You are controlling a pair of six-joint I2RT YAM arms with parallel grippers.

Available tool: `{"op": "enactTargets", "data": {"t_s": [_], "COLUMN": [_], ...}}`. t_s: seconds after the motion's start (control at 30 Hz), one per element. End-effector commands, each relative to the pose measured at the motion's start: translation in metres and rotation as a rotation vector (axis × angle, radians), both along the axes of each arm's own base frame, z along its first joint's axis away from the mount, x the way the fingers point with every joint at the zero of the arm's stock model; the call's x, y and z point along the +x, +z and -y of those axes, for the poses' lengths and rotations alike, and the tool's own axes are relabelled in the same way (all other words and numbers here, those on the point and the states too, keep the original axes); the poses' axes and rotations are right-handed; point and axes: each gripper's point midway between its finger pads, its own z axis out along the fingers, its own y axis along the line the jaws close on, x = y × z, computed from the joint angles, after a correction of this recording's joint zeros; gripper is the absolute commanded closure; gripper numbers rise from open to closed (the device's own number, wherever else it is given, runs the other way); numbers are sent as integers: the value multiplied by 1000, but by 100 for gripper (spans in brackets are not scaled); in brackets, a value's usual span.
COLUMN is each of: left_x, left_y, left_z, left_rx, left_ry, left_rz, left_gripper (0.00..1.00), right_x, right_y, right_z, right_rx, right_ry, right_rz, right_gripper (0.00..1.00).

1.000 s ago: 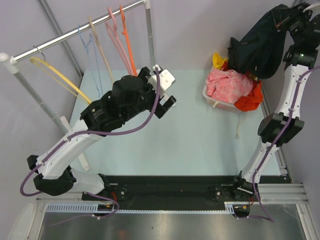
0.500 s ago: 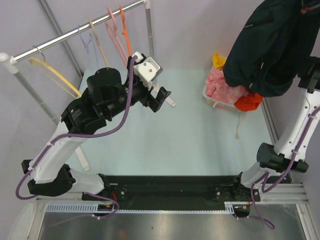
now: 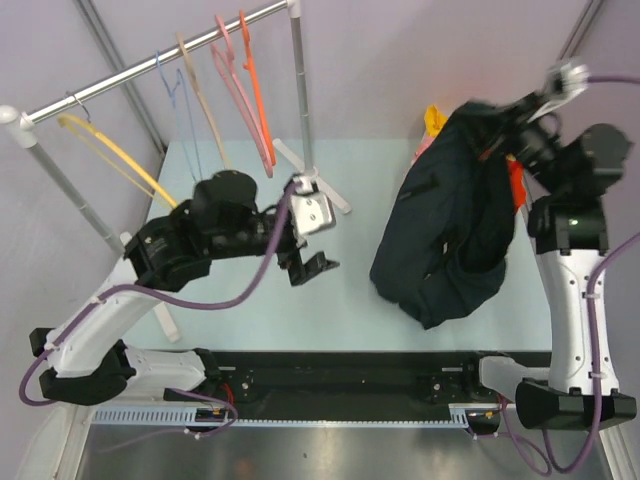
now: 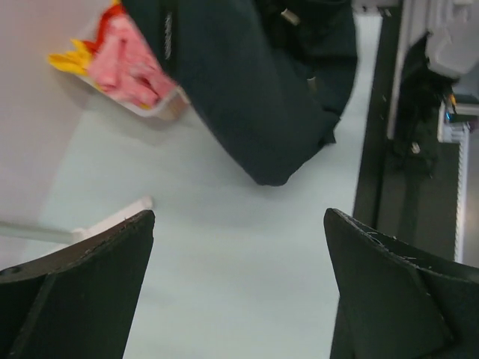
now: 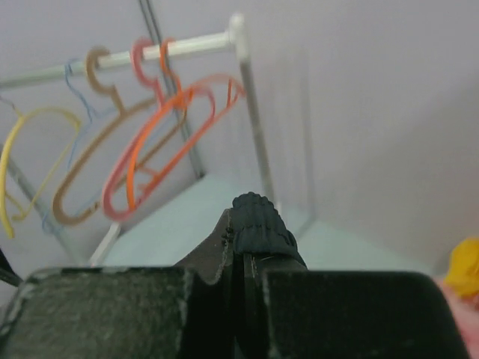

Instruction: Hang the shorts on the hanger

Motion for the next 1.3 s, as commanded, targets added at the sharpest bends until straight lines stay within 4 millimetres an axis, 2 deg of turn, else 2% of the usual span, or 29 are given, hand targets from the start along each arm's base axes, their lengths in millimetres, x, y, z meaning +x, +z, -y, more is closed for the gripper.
{"op": "enactTargets", "data": {"t_s": [0.0,0.03,0.07,0.13,0.17,0.2,0.23,0.27,0.3,0.33,0.37,0.4,0.43,0.47,0.5,0.57,0.63,0.67,0.73,0.77,0.83,0.9,0.93,0.97,1.03,1.07,1.1,1.13,1.27], "left_x": [-31,-31,-32,-36,-38,-44,-45,-50,-55,-60,-62,-63,-63,-63,-62,-60,-57,-56,-52,-50,-46,-40,-40,-37,-42,-42,-45,-43,-32], "left_y": [-62,-69,-94,-107,-130,-135,-140,-164,-172,-164,-185,-188,-184,-198,-202,-216,-221,-228,-229,-235,-236,-240,-244,-235,-250,-243,-247,-252,-250], "left_z": [1,3,4,4,3,0,1,-3,-4,-6,-10,-13,-15,-19,-20,-25,-25,-26,-21,-19,-12,-4,-1,5,11,16,17,20,25], "left_rx": [138,141,189,188,223,215,198,227,222,164,180,167,138,160,167,204,212,224,211,223,219,248,276,274,352,352,373,390,393], "left_ry": [-150,-152,-157,-170,-175,-193,-197,-207,-227,-250,-254,-257,-256,-252,-247,-229,-222,-213,-208,-203,-207,-211,-223,-231,-291,-316,-336,-339,-305], "left_rz": [-60,-54,-80,-88,-119,-126,-122,-155,-159,-119,-126,-108,-69,-74,-69,-74,-69,-73,-64,-68,-57,-62,-72,-69,-121,-117,-142,-152,-131], "left_gripper": [0,0,0,0,0,0,0,0,0,0,0,0,0,0,0,0,0,0,0,0,0,0,0,0,0,0,1,0,0], "right_x": [-7,-8,-9,-9,-9,-2,-7,-5,-6,-9,-14,-17,-20,-21,-23,-22,-20,-20,-22,-21,-18,-4,0,7,19,25,29,38,55], "right_y": [-105,-125,-156,-198,-210,-226,-236,-250,-259,-279,-289,-297,-304,-315,-318,-328,-333,-340,-347,-357,-368,-380,-384,-390,-403,-409,-412,-421,-446], "right_z": [-44,-51,-61,-83,-90,-96,-109,-117,-126,-145,-155,-161,-167,-170,-169,-152,-134,-115,-95,-78,-56,-33,-28,-21,-15,-10,-8,-7,5], "right_rx": [-175,-198,-226,-290,-312,-337,-349,-357,-367,-395,-414,-426,-428,-435,-440,-479,-507,-552,-623,-694,-749,-785,-795,-817,-855,-877,-887,-908,-991], "right_ry": [91,113,147,198,214,210,248,267,294,347,380,403,428,446,453,425,383,353,308,249,184,96,76,35,6,-28,-41,-49,-99], "right_rz": [-203,-246,-324,-386,-399,-425,-442,-471,-494,-540,-561,-583,-614,-654,-668,-697,-718,-730,-730,-748,-782,-820,-829,-842,-857,-864,-863,-864,-885], "right_gripper": [100,100,100,100,100,100,100,100,100,99,91,80,53,40,24,17,12,11,12,13,18,22,22,23,26,27,28,28,31]}}
